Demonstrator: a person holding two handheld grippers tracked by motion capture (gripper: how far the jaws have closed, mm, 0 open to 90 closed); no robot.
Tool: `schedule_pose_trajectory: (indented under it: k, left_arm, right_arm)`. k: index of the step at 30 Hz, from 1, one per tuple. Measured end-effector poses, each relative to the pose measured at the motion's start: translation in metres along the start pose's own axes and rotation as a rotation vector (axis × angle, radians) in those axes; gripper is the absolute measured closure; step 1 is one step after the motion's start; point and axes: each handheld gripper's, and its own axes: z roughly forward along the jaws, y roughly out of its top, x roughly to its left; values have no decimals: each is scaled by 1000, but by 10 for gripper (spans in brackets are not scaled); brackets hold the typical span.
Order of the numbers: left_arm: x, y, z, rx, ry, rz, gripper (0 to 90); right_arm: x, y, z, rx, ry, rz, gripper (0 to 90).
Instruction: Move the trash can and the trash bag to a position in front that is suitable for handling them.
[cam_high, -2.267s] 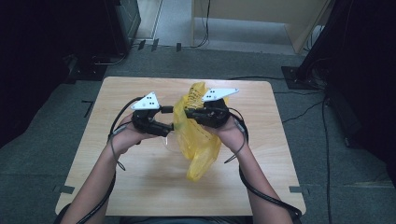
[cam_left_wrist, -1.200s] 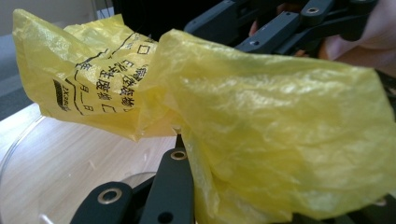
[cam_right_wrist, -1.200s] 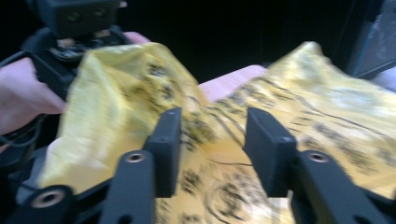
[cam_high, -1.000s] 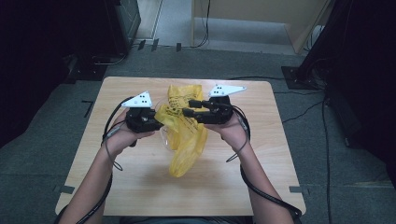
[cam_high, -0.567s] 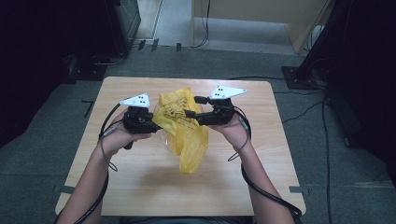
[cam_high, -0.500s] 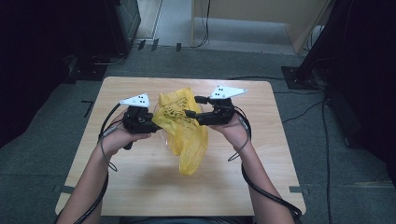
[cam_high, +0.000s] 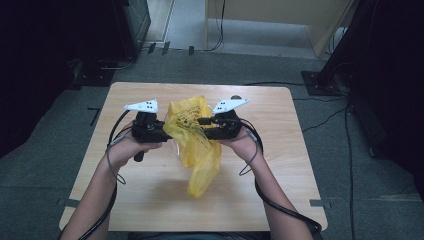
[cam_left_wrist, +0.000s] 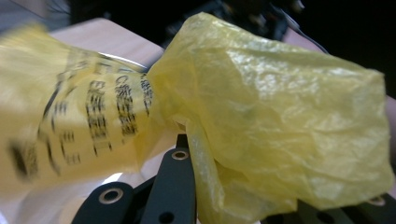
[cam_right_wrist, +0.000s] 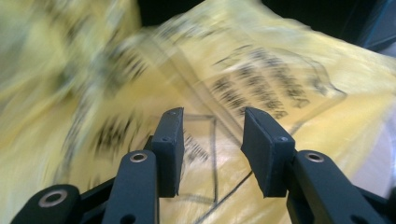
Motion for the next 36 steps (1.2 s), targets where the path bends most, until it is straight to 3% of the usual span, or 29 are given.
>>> schedule_pose_trajectory:
  k: [3,8,11,14,17,18,19,20,22,24,26,28,30,32,36]
  left_arm:
    - [4,0,-3,-15,23,-43,817]
    - [5,-2,-2,27,-1,-64,820]
    - [5,-3,1,47,-10,-66,820]
    - [4,-4,4,65,-18,-64,820]
    - [3,-4,6,76,-32,-63,820]
    - [3,-4,7,80,-36,-64,820]
    - [3,-4,8,82,-39,-68,819]
    - [3,-4,9,84,-43,-68,819]
    - [3,-4,10,87,-54,-70,819]
    - [4,-4,11,77,-68,-74,819]
    - [5,-4,10,57,-72,-79,818]
    - [8,-3,8,25,-66,-90,817]
    - [12,-3,7,-11,-26,-112,817]
    - [15,-3,6,-24,49,-123,813]
    - [20,-4,11,-25,187,-118,797]
  right_arm:
    - [0,0,1,27,35,22,603]
    - [-1,2,-3,11,50,42,554]
    - [-3,3,-6,-32,14,23,487]
    - [-4,3,-8,-48,-37,2,342]
    - [-9,5,-8,-77,-66,14,304]
    - [-10,5,-8,-88,-105,15,294]
    - [-13,6,-7,-96,-130,27,322]
    - [-16,5,-7,-115,-119,30,394]
    - [-23,4,-4,-129,-101,71,435]
    - [-25,4,1,-100,-105,36,545]
    - [-23,4,8,-36,-76,-4,560]
    - [-20,3,15,10,-43,-11,563]
    - [-17,2,18,59,-6,-9,556]
    - [-15,2,19,88,15,3,525]
    - [-15,2,13,93,32,50,476]
